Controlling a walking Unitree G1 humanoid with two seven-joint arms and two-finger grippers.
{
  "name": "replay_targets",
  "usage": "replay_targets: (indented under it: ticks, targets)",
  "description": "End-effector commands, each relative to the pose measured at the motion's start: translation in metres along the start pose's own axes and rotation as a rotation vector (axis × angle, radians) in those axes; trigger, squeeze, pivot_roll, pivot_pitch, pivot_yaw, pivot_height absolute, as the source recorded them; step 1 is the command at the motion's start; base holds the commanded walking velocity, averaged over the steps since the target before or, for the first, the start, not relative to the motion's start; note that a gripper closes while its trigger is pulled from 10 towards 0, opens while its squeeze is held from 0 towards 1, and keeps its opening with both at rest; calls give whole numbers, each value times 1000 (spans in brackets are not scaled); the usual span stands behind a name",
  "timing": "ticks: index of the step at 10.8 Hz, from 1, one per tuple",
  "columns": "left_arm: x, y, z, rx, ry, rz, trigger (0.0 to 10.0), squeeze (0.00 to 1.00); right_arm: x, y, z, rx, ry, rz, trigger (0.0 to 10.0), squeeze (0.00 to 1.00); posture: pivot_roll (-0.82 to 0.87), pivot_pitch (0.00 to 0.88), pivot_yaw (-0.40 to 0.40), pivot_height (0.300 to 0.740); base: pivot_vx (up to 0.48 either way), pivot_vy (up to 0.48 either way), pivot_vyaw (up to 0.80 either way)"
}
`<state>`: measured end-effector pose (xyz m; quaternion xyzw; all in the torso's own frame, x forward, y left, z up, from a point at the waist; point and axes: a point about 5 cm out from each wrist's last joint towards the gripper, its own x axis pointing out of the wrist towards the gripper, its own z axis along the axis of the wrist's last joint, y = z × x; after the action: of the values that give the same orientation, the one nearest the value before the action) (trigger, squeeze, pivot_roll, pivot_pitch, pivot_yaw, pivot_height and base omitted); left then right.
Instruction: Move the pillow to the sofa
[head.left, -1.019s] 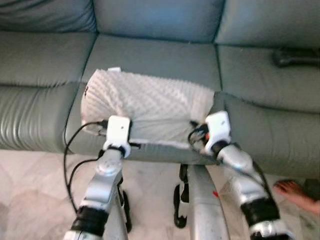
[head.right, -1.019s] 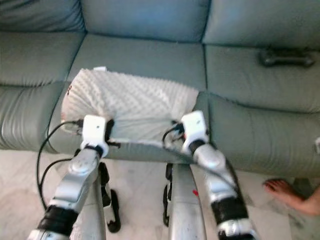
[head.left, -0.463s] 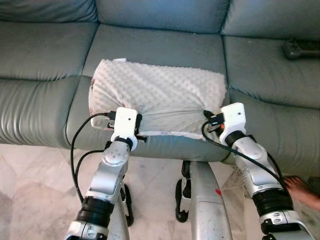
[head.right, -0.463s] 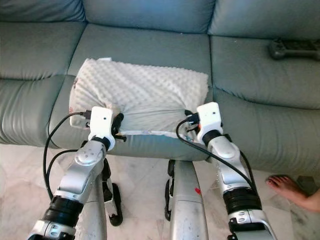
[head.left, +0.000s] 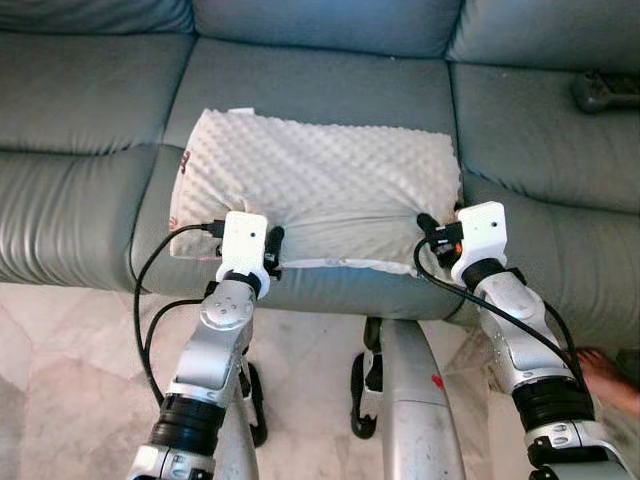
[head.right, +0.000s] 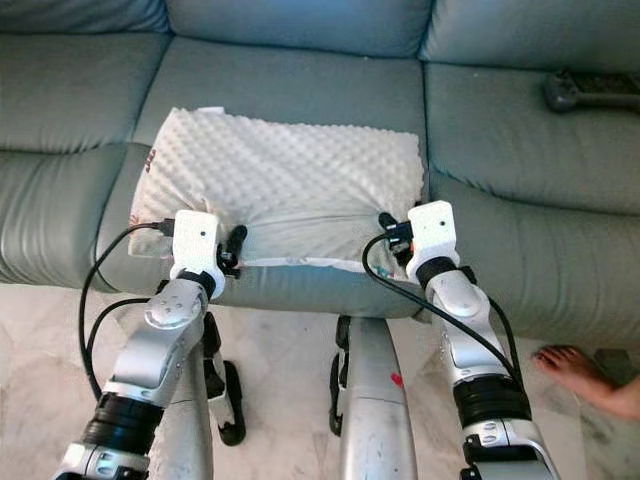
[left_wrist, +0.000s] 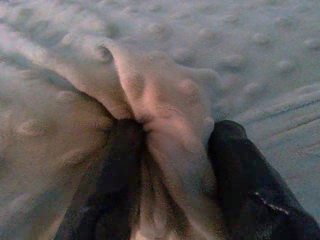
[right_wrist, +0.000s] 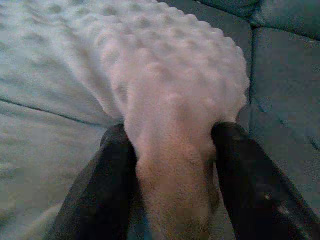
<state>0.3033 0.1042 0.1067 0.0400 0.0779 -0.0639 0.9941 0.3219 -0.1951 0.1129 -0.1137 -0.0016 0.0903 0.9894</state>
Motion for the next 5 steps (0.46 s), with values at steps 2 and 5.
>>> replay_targets:
  ticks: [2,5]
  targets:
    - [-9,19,-19,17,87,89,10000,1000,-12,-28,-11,-2,49,-168,10000,1000,6,389,-12,579,0,0,0]
    - [-9,14,-13,15,72,65,10000,1000,-12,-31,-1,-106,17,-266,10000,1000,4,381,-11,579,0,0,0]
